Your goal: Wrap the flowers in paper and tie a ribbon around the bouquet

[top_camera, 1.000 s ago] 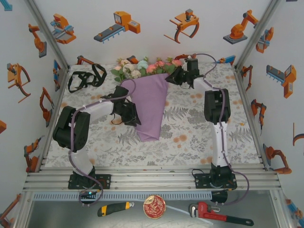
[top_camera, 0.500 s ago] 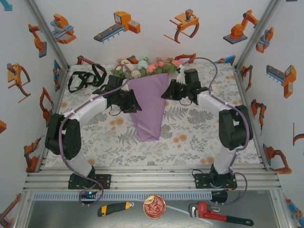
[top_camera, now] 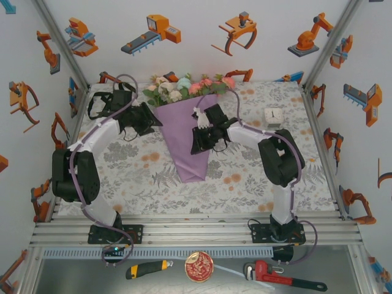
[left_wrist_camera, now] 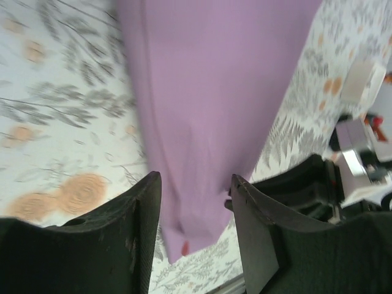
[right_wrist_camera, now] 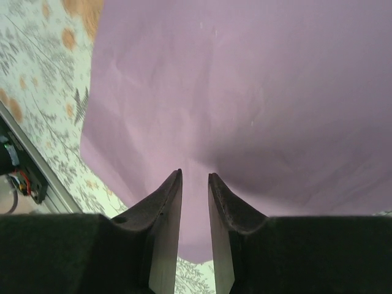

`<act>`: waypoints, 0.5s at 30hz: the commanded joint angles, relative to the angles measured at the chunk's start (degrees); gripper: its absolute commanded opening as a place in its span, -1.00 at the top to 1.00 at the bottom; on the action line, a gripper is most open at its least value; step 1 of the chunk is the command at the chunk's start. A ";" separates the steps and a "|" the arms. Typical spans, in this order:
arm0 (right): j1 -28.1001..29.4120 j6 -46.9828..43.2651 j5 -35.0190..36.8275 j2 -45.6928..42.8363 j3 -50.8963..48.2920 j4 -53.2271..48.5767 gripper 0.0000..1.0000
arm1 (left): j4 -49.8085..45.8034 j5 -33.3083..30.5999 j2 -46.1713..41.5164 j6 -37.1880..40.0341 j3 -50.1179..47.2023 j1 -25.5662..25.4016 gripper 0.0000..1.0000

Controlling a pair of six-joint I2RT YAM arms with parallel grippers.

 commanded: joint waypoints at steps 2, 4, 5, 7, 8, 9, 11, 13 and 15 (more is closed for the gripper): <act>-0.67 -1.22 2.47 -3.62 4.71 -0.39 0.44 | -1.26 -4.80 -0.45 -1.29 5.51 6.90 0.02; -0.91 -0.34 3.96 -5.01 5.55 -0.32 0.41 | -3.38 -7.73 1.83 -1.75 8.71 9.99 0.02; -1.02 0.12 4.91 -5.77 5.92 -0.36 0.39 | -4.63 -9.42 3.61 -1.82 10.73 11.32 0.02; -1.20 0.85 6.76 -7.35 6.40 -0.22 0.36 | -6.83 -11.98 7.36 -2.86 14.89 13.74 0.03; -1.29 1.05 7.85 -8.45 6.50 -0.22 0.34 | -7.34 -12.88 9.76 -3.53 17.10 14.72 0.03; -1.29 1.06 8.79 -9.17 6.51 -0.22 0.33 | -7.83 -13.60 11.63 -4.27 19.13 15.42 0.05; -1.37 1.18 11.43 -11.16 6.12 -0.22 0.30 | -8.08 -14.60 16.45 -5.68 24.00 16.44 0.06; -1.48 1.45 13.92 -12.99 5.60 -0.36 0.24 | -8.77 -15.40 21.10 -6.80 28.95 16.92 0.07; -1.63 1.80 16.01 -14.73 5.05 -0.64 0.18 | -10.31 -15.84 26.38 -7.03 35.21 17.37 0.08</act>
